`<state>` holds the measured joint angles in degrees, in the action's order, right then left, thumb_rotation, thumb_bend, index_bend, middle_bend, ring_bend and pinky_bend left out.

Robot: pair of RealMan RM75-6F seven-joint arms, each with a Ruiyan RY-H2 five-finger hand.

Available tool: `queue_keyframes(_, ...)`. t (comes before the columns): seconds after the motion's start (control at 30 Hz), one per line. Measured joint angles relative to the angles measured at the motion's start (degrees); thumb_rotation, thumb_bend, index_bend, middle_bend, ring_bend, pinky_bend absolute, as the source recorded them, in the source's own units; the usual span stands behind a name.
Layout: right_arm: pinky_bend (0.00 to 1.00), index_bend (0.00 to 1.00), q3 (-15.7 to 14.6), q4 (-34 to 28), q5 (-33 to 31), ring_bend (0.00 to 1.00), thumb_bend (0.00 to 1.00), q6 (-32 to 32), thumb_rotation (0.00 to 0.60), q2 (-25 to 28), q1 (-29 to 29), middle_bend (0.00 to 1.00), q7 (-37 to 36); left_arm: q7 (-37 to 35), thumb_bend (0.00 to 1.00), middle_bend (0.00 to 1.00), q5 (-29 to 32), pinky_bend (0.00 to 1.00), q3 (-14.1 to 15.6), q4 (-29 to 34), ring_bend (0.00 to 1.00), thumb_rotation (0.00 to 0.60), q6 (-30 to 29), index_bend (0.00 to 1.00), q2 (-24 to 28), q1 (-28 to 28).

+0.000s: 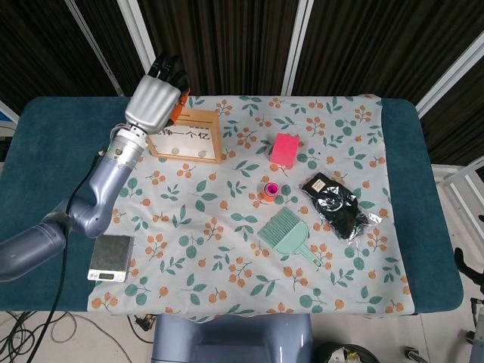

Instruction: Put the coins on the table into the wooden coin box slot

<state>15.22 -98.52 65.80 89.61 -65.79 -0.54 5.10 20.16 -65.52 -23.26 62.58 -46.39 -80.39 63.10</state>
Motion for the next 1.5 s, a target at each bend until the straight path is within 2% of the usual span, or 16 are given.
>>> queue_keyframes(0.3,0.00,0.24,0.06,0.16,-0.03,0.01,0.39,0.01,0.600,-0.09,-0.05,0.05,-0.05,0.41,0.44,0.23,3.24,0.00,1.50,-10.85,0.00,0.600,2.74,0.73,-6.47,2.29)
queue_keyframes(0.67,0.00,0.24,0.07,0.11,-0.01,0.01,0.39,-0.01,0.600,-0.12,-0.09,0.05,-0.01,-0.35,0.39,0.23,3.89,0.00,3.54,-17.27,0.00,0.600,4.36,0.70,-10.24,2.91)
queue_keyframes(0.8,0.00,0.24,0.02,0.12,-0.04,0.01,0.39,-0.09,0.600,-0.13,-0.08,0.05,-0.06,-0.86,0.36,0.23,3.55,0.00,3.87,-18.38,0.00,0.600,4.28,0.68,-10.71,3.19)
queue_keyframes(1.5,0.00,0.24,-0.02,0.06,-0.07,0.01,0.39,-0.20,0.600,-0.09,-0.13,0.05,0.01,-1.58,0.36,0.22,3.28,0.00,4.80,-19.58,0.00,0.600,4.55,0.68,-11.35,3.47)
